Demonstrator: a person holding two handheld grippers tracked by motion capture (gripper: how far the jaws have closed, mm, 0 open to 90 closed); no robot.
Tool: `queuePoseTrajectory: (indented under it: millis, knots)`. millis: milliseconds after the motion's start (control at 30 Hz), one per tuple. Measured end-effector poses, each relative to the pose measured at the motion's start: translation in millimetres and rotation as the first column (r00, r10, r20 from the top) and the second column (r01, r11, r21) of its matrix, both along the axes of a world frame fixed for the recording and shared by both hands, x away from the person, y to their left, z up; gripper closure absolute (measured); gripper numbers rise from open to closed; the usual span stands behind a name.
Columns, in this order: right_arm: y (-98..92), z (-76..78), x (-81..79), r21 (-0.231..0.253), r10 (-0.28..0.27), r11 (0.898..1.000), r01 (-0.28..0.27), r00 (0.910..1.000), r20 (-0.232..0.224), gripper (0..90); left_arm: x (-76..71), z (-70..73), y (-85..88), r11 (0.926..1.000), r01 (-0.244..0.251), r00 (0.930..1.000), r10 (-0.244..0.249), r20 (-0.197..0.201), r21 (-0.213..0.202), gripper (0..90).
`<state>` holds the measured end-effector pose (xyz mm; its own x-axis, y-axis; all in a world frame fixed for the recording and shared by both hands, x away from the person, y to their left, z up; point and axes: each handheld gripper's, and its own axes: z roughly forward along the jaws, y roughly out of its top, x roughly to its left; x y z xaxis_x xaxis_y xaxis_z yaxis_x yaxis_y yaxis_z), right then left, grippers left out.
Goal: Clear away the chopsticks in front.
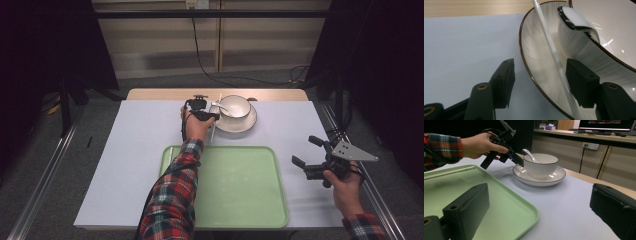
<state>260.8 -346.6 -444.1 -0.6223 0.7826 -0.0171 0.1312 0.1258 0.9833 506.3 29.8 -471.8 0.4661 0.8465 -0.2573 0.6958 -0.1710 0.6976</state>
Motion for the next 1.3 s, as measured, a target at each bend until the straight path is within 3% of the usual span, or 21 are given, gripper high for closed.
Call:
queuePoseTrajectory:
  millis: [67,233,433,733,767,833,1033,1100,1300]
  knots:
    - [-0.1,0.0,0.1,0.000,0.000,1.000,0.000,1.0000,0.001,1.8,0.8,0.1,-0.1,0.9999,0.005,1.0000,-0.005,0.004,0.014,45.1]
    - [-0.6,0.0,0.2,-0.002,-0.004,1.000,0.004,1.0000,0.001,1.8,3.6,-0.1,-1.4,1.0000,-0.007,0.9998,0.007,0.016,0.005,46.9]
    - [-0.7,-0.2,0.3,-0.002,0.002,1.000,-0.002,1.0000,0.000,1.8,7.2,-1.4,-0.9,0.9999,-0.010,0.9999,0.010,-0.006,0.013,53.9]
    - [-1.0,0.0,0.3,0.010,-0.001,1.000,0.001,1.0000,-0.001,1.8,9.3,3.5,-4.4,0.9991,-0.035,0.9994,0.035,0.003,0.022,60.7]
    - [-0.9,0.1,0.3,0.014,0.000,1.000,0.001,1.0000,-0.003,1.8,10.3,3.1,-4.1,0.9984,-0.040,0.9992,0.040,0.006,0.039,63.1]
    - [-1.0,0.1,0.3,0.012,0.002,1.000,-0.002,1.0000,-0.003,1.8,11.2,2.1,-2.5,0.9983,-0.056,0.9984,0.056,-0.004,0.013,67.1]
    - [-1.5,0.2,0.5,0.011,0.004,1.000,-0.004,1.0000,-0.001,1.8,11.8,2.2,-1.2,0.9971,-0.074,0.9970,0.074,-0.022,0.021,77.8]
    - [-1.5,0.2,0.5,0.012,0.001,1.000,-0.001,1.0000,-0.001,1.8,11.8,2.5,-0.1,0.9938,-0.111,0.9923,0.111,-0.056,-0.001,80.8]
    - [-1.2,0.2,0.9,0.022,-0.001,1.000,0.001,1.0000,0.000,1.8,10.5,5.7,-2.0,0.9823,-0.185,0.9785,0.182,-0.098,-0.028,84.3]
